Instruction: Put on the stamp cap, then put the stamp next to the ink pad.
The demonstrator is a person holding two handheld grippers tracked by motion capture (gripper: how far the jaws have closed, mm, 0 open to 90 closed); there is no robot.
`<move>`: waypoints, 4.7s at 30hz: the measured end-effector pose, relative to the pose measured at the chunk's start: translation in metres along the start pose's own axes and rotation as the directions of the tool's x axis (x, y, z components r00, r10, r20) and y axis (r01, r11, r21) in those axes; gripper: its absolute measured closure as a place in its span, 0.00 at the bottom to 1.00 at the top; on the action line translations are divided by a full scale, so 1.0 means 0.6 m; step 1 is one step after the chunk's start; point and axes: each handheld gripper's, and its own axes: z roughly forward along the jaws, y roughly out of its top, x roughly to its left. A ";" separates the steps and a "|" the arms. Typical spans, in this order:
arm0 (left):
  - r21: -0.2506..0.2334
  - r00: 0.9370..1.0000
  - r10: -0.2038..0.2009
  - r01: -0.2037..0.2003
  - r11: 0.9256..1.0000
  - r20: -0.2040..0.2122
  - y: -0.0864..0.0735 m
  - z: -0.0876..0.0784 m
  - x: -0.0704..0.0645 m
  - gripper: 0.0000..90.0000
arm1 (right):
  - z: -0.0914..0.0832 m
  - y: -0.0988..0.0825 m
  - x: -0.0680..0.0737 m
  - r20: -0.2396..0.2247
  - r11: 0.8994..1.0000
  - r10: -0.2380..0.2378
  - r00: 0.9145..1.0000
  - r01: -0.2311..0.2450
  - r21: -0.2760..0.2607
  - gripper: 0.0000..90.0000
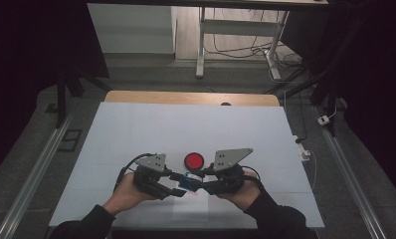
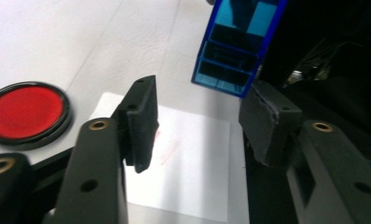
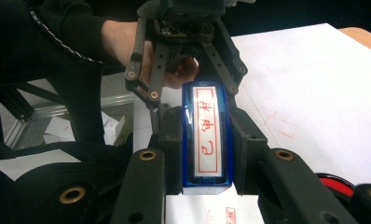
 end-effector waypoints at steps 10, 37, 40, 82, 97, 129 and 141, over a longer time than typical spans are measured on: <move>-0.006 0.996 -0.034 0.034 0.999 -0.085 -0.007 -0.020 -0.005 0.37 | -0.002 -0.002 0.000 0.024 1.000 0.004 1.000 -0.005 0.006 0.77; 0.016 0.938 -0.158 0.171 0.985 -0.307 -0.050 -0.073 -0.056 0.05 | -0.011 -0.013 -0.015 0.112 0.997 0.041 0.993 -0.047 0.055 0.77; 0.003 0.929 -0.188 0.200 0.980 -0.317 -0.058 -0.081 -0.060 0.04 | -0.010 -0.014 -0.017 0.123 0.997 0.038 0.992 -0.045 0.062 0.76; -0.037 0.777 -0.288 0.323 0.946 -0.559 -0.152 -0.161 -0.124 0.00 | -0.044 -0.066 -0.081 0.363 0.977 0.065 0.930 -0.133 0.166 0.76; -0.034 0.751 -0.293 0.340 0.940 -0.592 -0.160 -0.171 -0.128 0.00 | -0.066 -0.095 -0.118 0.453 0.961 0.111 0.885 -0.212 0.179 0.76; -0.012 0.781 -0.284 0.334 0.943 -0.556 -0.161 -0.170 -0.126 0.00 | -0.057 -0.161 -0.172 0.503 0.902 0.159 0.849 -0.332 0.275 0.75; -0.017 0.782 -0.287 0.334 0.943 -0.553 -0.162 -0.171 -0.126 0.00 | -0.070 -0.141 -0.158 0.534 0.920 0.166 0.829 -0.325 0.219 0.55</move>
